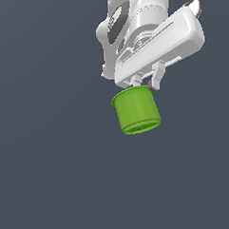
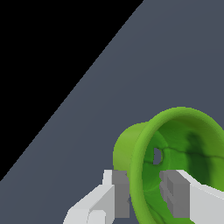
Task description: Pick up the object and move it to a goal position.
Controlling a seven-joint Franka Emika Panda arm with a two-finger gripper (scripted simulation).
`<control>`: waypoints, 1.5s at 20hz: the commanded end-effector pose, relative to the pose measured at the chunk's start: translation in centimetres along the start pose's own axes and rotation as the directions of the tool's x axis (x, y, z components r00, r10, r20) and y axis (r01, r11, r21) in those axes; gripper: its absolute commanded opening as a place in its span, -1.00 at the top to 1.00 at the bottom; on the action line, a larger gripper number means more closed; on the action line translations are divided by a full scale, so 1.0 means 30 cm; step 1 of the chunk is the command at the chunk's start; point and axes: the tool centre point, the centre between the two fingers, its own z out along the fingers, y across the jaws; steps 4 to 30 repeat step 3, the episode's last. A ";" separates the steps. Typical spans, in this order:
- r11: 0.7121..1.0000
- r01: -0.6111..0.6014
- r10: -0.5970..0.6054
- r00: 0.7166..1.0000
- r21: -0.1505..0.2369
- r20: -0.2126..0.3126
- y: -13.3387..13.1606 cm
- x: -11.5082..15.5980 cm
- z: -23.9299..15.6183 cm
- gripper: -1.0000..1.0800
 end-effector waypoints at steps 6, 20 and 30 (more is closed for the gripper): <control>1.000 -0.005 0.005 1.000 0.005 -0.006 -0.003 0.005 -0.005 1.00; 1.000 -0.005 0.005 1.000 0.005 -0.006 -0.003 0.005 -0.005 1.00; 1.000 -0.005 0.005 1.000 0.005 -0.006 -0.003 0.005 -0.005 1.00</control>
